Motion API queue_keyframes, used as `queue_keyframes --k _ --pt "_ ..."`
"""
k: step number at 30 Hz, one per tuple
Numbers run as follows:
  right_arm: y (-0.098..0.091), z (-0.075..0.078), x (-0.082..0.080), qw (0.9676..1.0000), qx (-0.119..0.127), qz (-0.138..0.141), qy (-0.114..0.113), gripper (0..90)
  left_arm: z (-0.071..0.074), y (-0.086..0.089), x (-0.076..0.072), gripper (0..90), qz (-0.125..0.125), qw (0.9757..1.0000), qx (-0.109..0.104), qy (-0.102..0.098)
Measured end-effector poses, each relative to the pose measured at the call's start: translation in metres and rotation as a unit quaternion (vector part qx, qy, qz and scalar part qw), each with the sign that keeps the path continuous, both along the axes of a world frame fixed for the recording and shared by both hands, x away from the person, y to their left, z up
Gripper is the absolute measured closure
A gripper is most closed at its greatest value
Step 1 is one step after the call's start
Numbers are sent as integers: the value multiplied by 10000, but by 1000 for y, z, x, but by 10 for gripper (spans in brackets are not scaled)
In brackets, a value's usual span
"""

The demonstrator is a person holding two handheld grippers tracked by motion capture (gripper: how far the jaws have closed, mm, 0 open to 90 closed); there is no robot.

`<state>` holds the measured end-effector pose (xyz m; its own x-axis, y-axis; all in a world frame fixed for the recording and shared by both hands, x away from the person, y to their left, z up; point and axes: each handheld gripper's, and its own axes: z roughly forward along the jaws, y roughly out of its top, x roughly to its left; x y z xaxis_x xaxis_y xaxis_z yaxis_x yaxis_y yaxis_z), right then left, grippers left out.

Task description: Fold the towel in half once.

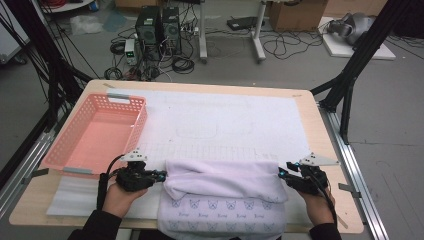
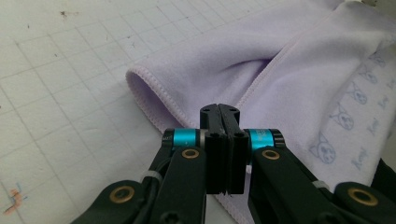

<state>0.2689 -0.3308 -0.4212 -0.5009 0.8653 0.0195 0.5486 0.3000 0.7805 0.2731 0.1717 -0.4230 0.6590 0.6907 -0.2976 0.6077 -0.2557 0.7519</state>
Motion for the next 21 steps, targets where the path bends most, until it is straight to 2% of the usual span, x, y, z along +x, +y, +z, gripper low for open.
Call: queue_keyframes --k 2,4,7,8,9,10,11,12,14,16,19,21 --pt "4 -3 8 10000 16 -6 56 534 0 -1 2 695 110 9998 -132 -81" --pt "9 -7 15 9999 -48 -18 126 526 -1 -1 3 553 276 9989 -293 -253" --pt "17 -17 32 9995 -22 98 294 506 0 -2 8 487 453 9969 -444 -464" --pt "20 -22 40 9989 -27 182 437 554 0 -3 9 478 484 9966 -467 -476" --pt "20 -25 43 9985 5 266 481 622 0 -3 10 479 542 9963 -442 -502" --pt "18 -24 45 9986 81 307 432 825 0 -2 11 478 557 9963 -409 -513" --pt "16 -23 45 9990 8 254 363 845 -1 -2 11 477 579 9961 -418 -510" --pt "15 -21 45 9995 -153 104 258 849 -2 -2 12 475 573 9963 -397 -495" --pt "12 -21 43 9995 -285 -94 138 850 -4 -3 15 469 638 9961 -354 -498" --pt "15 -22 42 9984 -556 -129 29 847 -5 -5 19 457 670 9959 -362 -488" --pt "16 -22 42 9983 -551 -185 28 782 -5 -10 28 449 647 9962 -343 -472" --pt "12 -20 41 9988 -427 -220 -23 729 -5 -15 37 440 695 9957 -342 -500"
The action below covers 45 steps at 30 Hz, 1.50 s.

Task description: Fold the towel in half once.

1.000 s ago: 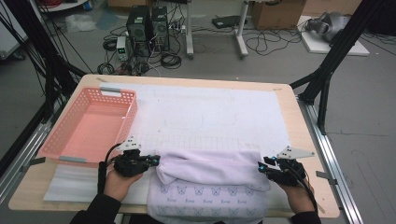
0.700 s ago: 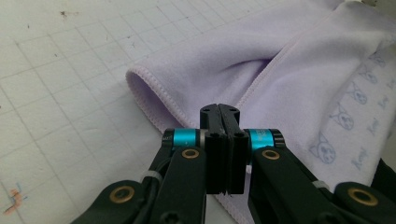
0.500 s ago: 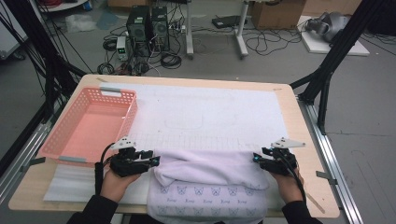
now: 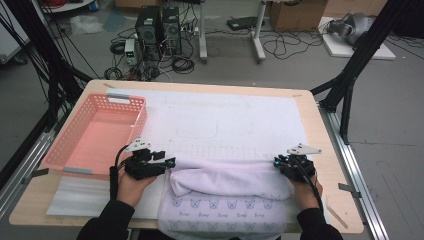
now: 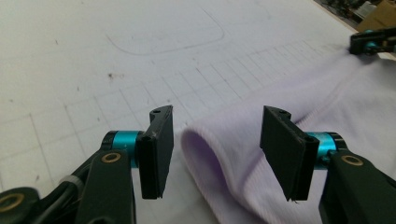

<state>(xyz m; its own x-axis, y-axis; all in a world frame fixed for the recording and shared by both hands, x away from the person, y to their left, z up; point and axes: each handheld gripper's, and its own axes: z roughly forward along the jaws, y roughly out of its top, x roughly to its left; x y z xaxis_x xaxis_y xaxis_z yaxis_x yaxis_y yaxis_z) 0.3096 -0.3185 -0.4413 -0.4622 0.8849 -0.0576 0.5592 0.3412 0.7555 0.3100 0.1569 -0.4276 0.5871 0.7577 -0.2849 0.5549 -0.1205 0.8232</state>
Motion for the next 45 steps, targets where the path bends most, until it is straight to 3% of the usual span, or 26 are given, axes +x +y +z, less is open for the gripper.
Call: queue_keyframes --k 4,7,9,13,19,21,25,28,30,33,34,36,38,41,45 --pt "-9 1 -1 9985 535 57 97 610 -6 -10 24 427 23 9995 129 279" --pt "-9 -3 0 9989 394 172 211 585 -17 -18 34 428 -79 9970 300 711" --pt "-8 -5 1 9986 386 216 285 582 -18 -21 32 433 -170 9969 476 611" --pt "-8 -6 1 9981 420 295 327 584 -18 -22 27 495 -417 9960 569 548" --pt "-11 -5 -3 9967 510 441 447 553 -25 -18 13 521 -635 9969 312 331" --pt "-13 -5 -3 9961 558 484 477 550 -25 -18 13 544 -653 9967 383 283" --pt "-14 -6 -3 9959 545 551 463 591 -25 -19 11 775 -713 9955 602 168" --pt "-17 -6 -2 9949 611 628 507 754 -24 -21 11 838 -715 9952 642 183" --pt "-15 -6 -2 9942 632 701 518 838 -24 -21 11 847 -674 9957 598 225" --pt "-13 -4 -3 9949 523 708 488 863 -21 -18 15 854 -474 9976 458 211" --pt "-13 -3 -3 9956 490 675 433 867 -20 -16 17 856 -365 9986 354 130" --pt "-16 -1 -1 9971 464 547 249 869 -18 -12 21 857 -200 9995 178 180" --pt "-18 2 2 9968 647 449 113 870 -14 -14 27 857 -135 9993 274 203" --pt "-14 7 5 9984 415 360 -115 871 0 -17 39 857 17 9998 132 123" --pt "-17 12 18 9979 530 210 -299 870 11 -22 62 856 168 9997 134 80"
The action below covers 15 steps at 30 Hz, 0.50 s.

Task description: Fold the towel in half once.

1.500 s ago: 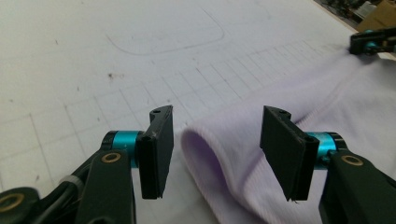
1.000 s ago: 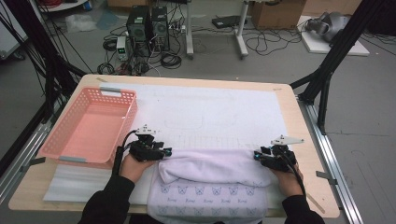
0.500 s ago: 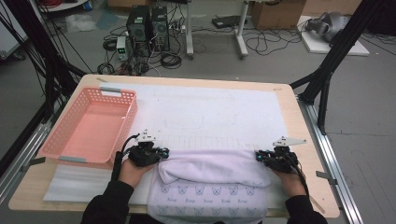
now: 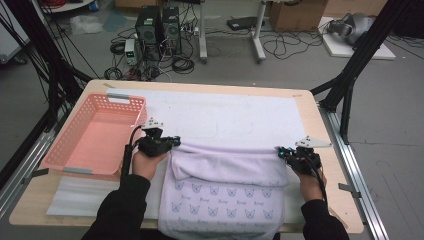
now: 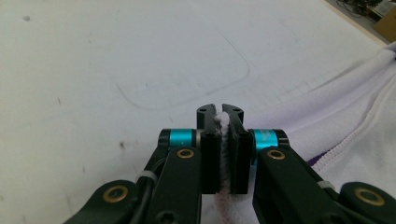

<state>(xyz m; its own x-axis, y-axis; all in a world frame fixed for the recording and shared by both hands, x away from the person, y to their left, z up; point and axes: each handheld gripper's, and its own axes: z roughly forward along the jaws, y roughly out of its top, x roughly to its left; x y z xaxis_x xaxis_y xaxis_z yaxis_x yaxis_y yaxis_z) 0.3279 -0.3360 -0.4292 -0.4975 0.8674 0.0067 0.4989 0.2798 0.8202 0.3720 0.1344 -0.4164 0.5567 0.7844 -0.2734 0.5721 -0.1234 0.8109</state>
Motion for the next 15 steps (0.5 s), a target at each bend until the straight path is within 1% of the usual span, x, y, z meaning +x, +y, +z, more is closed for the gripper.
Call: queue_keyframes --k 2,3,5,6,7,10,11,12,13,15 --pt "-1 0 8 9999 51 -93 -52 870 2 -1 12 856 25 10000 63 74" --pt "0 0 13 9999 51 -134 -28 870 3 -2 17 856 57 9999 53 95" --pt "3 1 24 9998 -51 -178 0 870 4 -2 28 856 126 9998 98 127" --pt "4 3 30 9998 -89 -188 -21 870 4 -2 32 856 198 9997 92 91" --pt "6 5 35 9997 -101 -203 -32 870 4 -1 37 856 238 9996 81 134" --pt "10 12 52 9995 -135 -275 -65 870 5 0 49 855 401 9991 59 120" --pt "11 13 57 9995 -144 -283 -60 870 6 0 53 854 478 9988 42 69" --pt "13 15 63 9993 -186 -296 -92 870 7 0 56 854 507 9987 35 72" --pt "14 15 67 9992 -228 -301 -104 869 8 0 59 854 521 9986 61 56" --pt "15 17 76 9991 -177 -332 -171 869 10 -1 64 854 600 9981 107 11"
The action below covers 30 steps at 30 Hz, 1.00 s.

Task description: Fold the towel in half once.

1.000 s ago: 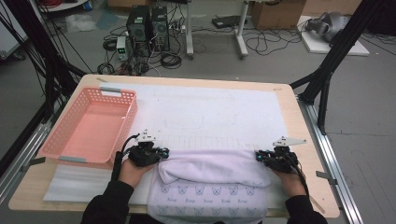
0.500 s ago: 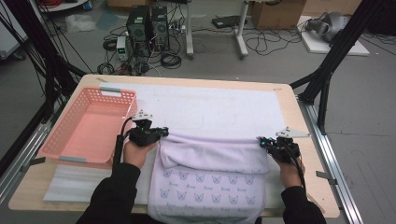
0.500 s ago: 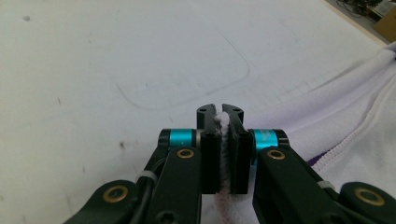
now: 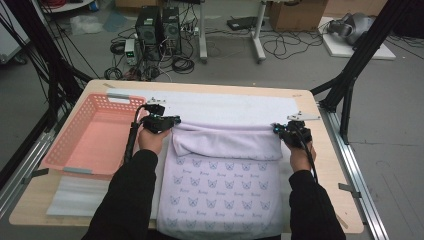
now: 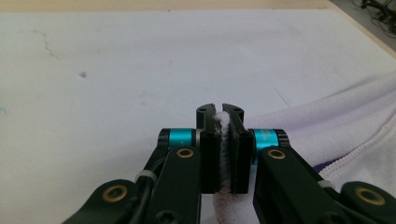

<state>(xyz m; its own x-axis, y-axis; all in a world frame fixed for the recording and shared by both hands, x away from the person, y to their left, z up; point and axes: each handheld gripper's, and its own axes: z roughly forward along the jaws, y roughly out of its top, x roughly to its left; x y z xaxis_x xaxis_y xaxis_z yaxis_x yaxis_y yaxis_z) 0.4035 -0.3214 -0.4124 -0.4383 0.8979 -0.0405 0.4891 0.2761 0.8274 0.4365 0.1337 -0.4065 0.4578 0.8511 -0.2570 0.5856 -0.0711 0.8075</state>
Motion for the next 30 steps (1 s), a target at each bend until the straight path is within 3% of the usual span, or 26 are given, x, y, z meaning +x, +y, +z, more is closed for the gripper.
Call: queue_keyframes --k 1,2,5,10,12,14,16,21,24,27,30 --pt "1 1 5 10000 19 -21 5 869 1 0 2 853 38 10000 -1 -32" --pt "1 1 8 9999 41 -70 -73 869 1 1 4 853 134 9998 -130 -115" --pt "6 3 19 9998 84 -160 -84 869 -3 6 9 853 282 9993 -245 -85" --pt "19 2 30 9996 -134 -224 -88 869 -12 7 10 844 124 9999 63 -73" --pt "23 -3 32 9995 -160 -251 40 829 -12 7 9 725 104 9998 158 19" --pt "23 -8 33 9993 -134 -302 185 685 -8 8 7 605 110 9999 -47 87" --pt "20 -8 29 9992 -96 -358 173 674 -3 9 3 509 58 9998 -191 51" --pt "2 -3 15 9987 295 -381 176 655 5 6 -7 464 -274 9993 -245 23" --pt "-8 -4 7 9979 538 -279 246 642 -1 2 -16 462 -393 9990 -226 4" --pt "-9 -5 5 9965 628 -178 516 615 -12 -1 -24 445 -473 9987 -86 142" --pt "-2 -5 5 9968 591 -49 533 607 -21 -2 -34 427 -533 9984 -7 198"
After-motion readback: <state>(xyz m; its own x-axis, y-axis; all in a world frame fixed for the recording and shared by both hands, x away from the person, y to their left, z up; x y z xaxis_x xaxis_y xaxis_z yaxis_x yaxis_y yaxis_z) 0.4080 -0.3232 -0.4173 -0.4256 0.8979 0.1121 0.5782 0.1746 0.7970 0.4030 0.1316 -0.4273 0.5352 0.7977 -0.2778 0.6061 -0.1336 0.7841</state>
